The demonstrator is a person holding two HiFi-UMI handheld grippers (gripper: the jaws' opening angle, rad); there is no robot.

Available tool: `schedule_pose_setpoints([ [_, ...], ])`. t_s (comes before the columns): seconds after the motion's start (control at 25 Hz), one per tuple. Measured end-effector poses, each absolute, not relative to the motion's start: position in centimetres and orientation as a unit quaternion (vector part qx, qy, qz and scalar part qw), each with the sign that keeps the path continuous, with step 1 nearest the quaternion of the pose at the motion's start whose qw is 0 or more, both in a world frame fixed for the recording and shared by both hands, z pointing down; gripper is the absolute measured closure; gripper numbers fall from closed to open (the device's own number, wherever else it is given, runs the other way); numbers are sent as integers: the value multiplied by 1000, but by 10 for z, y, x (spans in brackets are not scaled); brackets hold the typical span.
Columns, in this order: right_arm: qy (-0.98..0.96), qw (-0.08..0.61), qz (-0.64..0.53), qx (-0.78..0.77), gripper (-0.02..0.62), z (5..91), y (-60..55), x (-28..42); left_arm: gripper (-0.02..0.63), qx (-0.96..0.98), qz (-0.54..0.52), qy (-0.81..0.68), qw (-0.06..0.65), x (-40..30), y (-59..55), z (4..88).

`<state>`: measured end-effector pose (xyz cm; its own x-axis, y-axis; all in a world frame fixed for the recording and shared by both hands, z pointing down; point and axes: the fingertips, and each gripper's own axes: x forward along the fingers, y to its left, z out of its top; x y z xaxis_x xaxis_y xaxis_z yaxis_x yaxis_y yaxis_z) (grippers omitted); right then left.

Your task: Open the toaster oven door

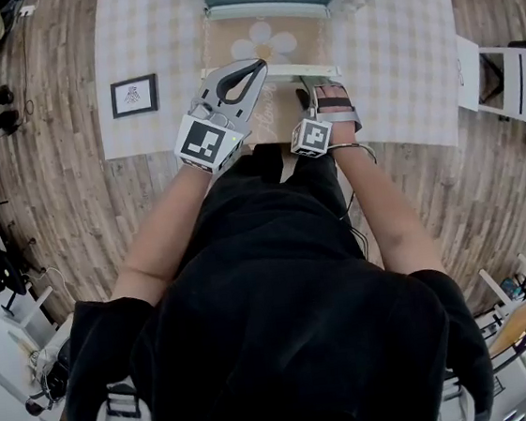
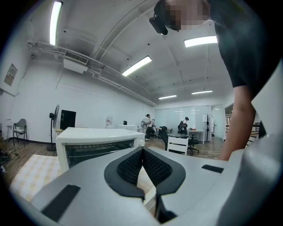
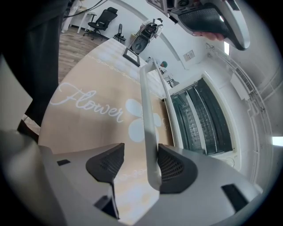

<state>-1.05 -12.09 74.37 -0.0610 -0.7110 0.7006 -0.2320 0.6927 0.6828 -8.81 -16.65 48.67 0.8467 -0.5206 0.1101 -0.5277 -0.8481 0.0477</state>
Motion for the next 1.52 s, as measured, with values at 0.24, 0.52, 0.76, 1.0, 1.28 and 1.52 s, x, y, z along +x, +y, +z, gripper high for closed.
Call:
schedule_pose_setpoints([
  [0.24, -694, 596, -216, 342, 341, 754, -121, -11, 589, 960, 64, -266, 62, -78, -161, 501],
  [0.52, -689, 594, -227, 347, 331, 759, -117, -12, 589, 964, 57, -255, 47, -72, -157, 502],
  [0.76, -685, 600, -228, 345, 330, 766, -117, -15, 589, 963, 62, -257, 51, -79, -154, 511],
  [1.0, -671, 617, -240, 334, 321, 769, -116, -10, 589, 964, 60, -255, 46, -77, -152, 511],
  [1.28, -693, 590, -224, 349, 321, 771, -114, -15, 589, 961, 70, -263, 53, -75, -153, 513],
  [1.52, -702, 579, -229, 346, 322, 762, -105, -18, 589, 962, 71, -258, 53, -71, -149, 518],
])
